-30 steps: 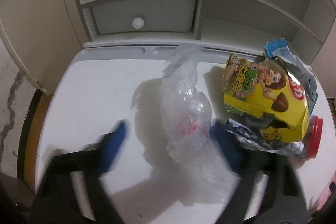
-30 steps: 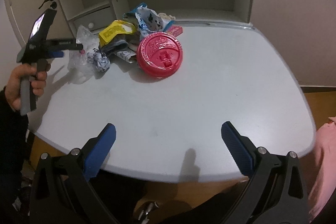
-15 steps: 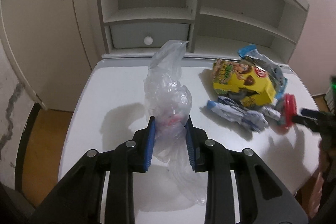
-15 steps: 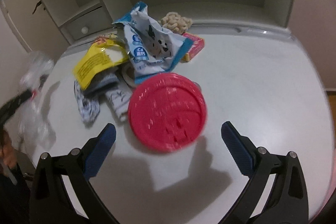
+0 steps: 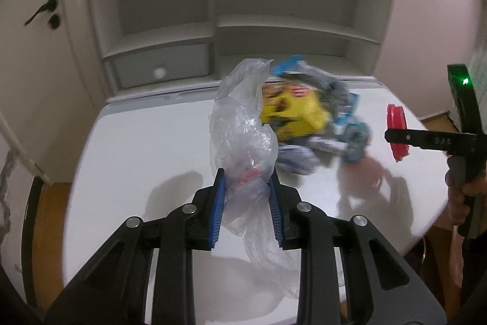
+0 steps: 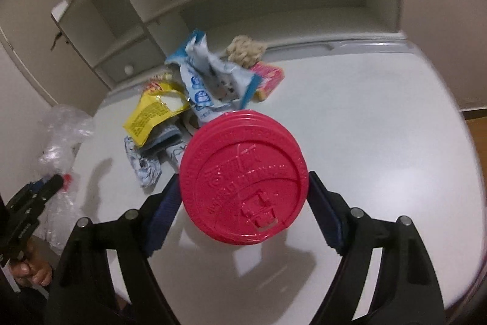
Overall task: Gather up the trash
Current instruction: 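Carry the bag and red lid to the black bin and release the lid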
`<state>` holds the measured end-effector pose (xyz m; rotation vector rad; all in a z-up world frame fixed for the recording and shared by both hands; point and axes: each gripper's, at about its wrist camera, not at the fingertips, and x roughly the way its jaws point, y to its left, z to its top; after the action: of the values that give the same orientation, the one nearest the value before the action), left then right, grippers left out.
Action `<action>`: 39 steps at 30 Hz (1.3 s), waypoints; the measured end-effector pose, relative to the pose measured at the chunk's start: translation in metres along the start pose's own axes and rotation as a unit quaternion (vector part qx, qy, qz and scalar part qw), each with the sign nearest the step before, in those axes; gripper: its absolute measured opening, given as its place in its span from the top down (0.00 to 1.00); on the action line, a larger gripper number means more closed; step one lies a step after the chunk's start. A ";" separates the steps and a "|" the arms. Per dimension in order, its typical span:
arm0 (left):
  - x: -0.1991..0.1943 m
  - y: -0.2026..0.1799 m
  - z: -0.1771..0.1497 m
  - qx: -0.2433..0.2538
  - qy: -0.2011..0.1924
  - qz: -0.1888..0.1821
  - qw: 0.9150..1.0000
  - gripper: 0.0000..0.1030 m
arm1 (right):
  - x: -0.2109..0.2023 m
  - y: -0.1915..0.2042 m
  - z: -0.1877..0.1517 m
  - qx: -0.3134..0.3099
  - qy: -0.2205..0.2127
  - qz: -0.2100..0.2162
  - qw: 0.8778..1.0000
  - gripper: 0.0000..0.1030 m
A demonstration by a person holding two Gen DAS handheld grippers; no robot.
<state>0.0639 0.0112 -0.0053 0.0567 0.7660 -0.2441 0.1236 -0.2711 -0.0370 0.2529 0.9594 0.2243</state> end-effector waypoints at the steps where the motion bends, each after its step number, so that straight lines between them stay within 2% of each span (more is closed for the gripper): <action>1: -0.001 -0.014 0.001 0.010 -0.001 -0.012 1.000 0.74 | -0.016 -0.009 -0.008 0.007 -0.009 -0.006 1.000 0.24; 6: 0.006 -0.093 0.000 0.063 0.001 -0.083 0.995 0.74 | -0.074 -0.065 -0.051 0.051 -0.039 -0.046 0.997 0.23; 10: 0.010 -0.181 -0.010 0.122 0.004 -0.159 0.980 0.74 | -0.130 -0.138 -0.100 0.115 -0.065 -0.097 0.986 0.23; 12: 0.011 -0.222 -0.018 0.146 0.007 -0.191 0.971 0.74 | -0.158 -0.177 -0.131 0.152 -0.075 -0.130 0.977 0.23; 16: 0.015 -0.315 -0.043 0.199 0.025 -0.265 0.943 0.74 | -0.191 -0.239 -0.190 0.211 -0.080 -0.190 0.956 0.23; 21: 0.034 -0.416 -0.085 0.263 0.047 -0.324 0.908 0.74 | -0.207 -0.320 -0.268 0.298 -0.068 -0.234 0.923 0.23; 23: 0.053 -0.447 -0.103 0.278 0.067 -0.337 0.897 0.74 | -0.202 -0.347 -0.296 0.329 -0.059 -0.243 0.911 0.23; 27: 0.097 -0.500 -0.144 0.307 0.100 -0.335 0.885 0.74 | -0.178 -0.388 -0.329 0.368 -0.035 -0.247 0.896 0.23; 29: 0.132 -0.520 -0.164 0.315 0.134 -0.331 0.879 0.74 | -0.170 -0.407 -0.348 0.382 -0.020 -0.245 0.891 0.23; 33: 0.179 -0.554 -0.197 0.323 0.177 -0.312 0.876 0.74 | -0.141 -0.433 -0.371 0.390 0.011 -0.241 0.889 0.23; 35: 0.194 -0.567 -0.206 0.323 0.186 -0.306 0.876 0.74 | -0.124 -0.443 -0.377 0.395 0.038 -0.235 0.887 0.23; 39: 0.201 -0.583 -0.221 0.318 0.201 -0.304 0.875 0.74 | -0.104 -0.460 -0.392 0.420 0.062 -0.203 0.883 0.23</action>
<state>-0.0861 -0.5634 -0.2812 0.5084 1.0799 -1.1134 -0.2230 -0.6942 -0.3143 0.8279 1.1727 -0.5927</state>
